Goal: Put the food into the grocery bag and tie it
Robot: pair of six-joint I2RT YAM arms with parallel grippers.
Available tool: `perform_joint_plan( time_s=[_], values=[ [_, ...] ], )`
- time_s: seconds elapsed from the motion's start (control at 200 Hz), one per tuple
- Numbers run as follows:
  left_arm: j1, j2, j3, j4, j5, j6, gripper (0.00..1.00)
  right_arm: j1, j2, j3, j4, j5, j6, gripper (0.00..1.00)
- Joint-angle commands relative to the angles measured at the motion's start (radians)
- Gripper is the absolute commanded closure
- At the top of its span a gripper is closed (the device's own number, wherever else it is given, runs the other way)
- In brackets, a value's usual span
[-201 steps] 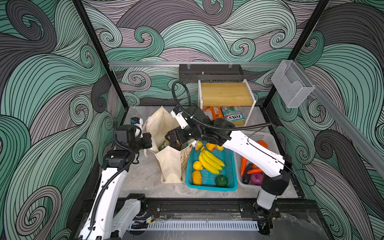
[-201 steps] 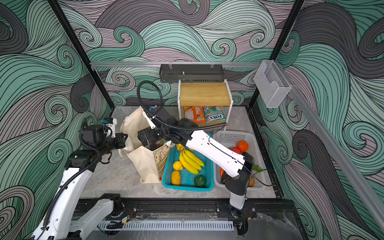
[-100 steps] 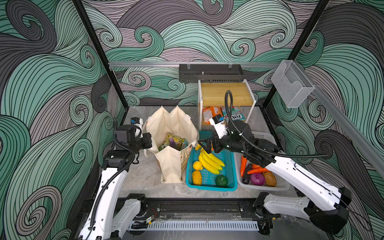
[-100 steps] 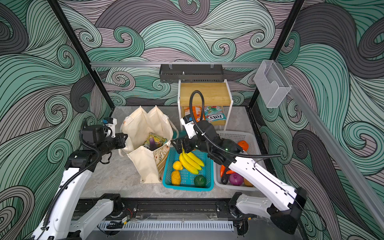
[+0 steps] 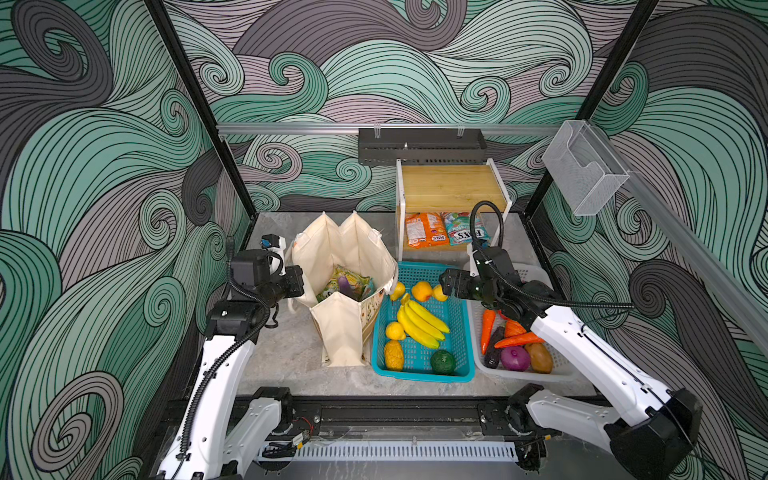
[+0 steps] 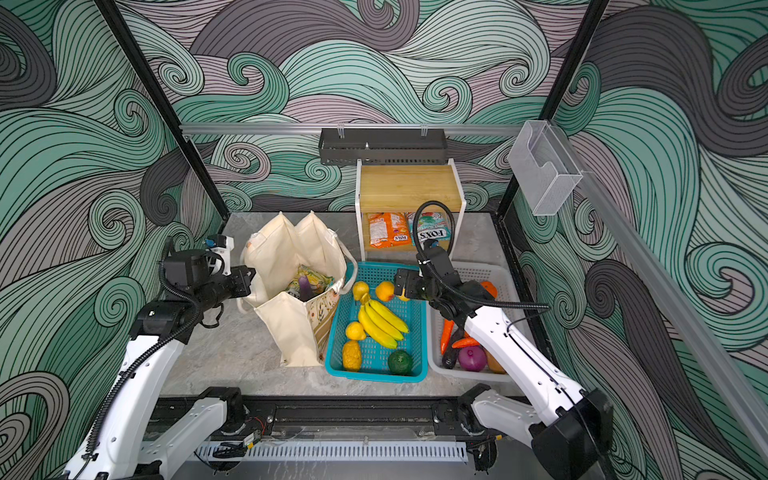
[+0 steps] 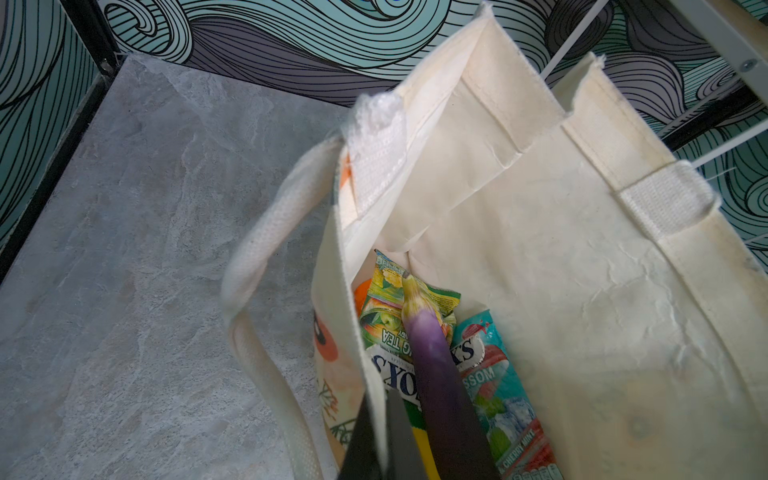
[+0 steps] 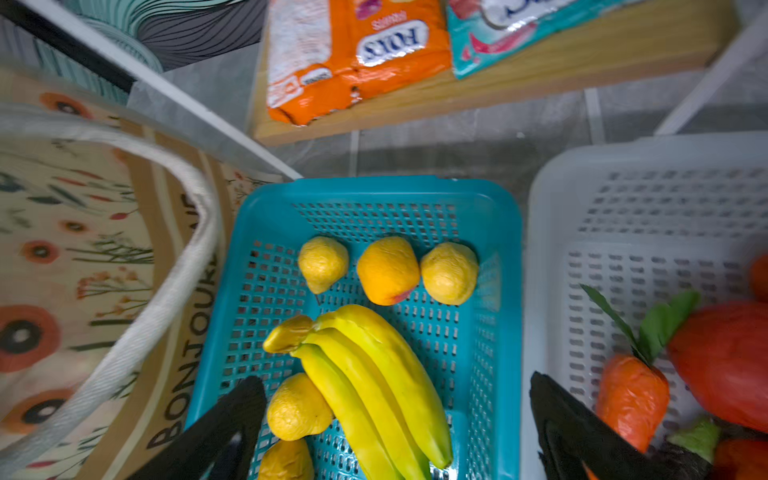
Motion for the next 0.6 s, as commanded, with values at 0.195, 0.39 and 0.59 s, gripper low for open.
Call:
perform_joint_plan(
  time_s=[0.195,0.39,0.59],
  values=[
    [0.004,-0.004,-0.010,-0.037,0.032,0.006,1.00,-0.175,-0.065,-0.135,-0.013,0.051,0.144,0.13],
    [0.003,-0.004,-0.011,-0.038,0.033,0.007,1.00,-0.256,-0.053,-0.214,0.037,-0.001,0.177,0.24],
    [0.003,-0.003,-0.011,-0.037,0.034,0.007,1.00,-0.309,-0.007,-0.279,0.094,-0.037,0.189,0.26]
  ],
)
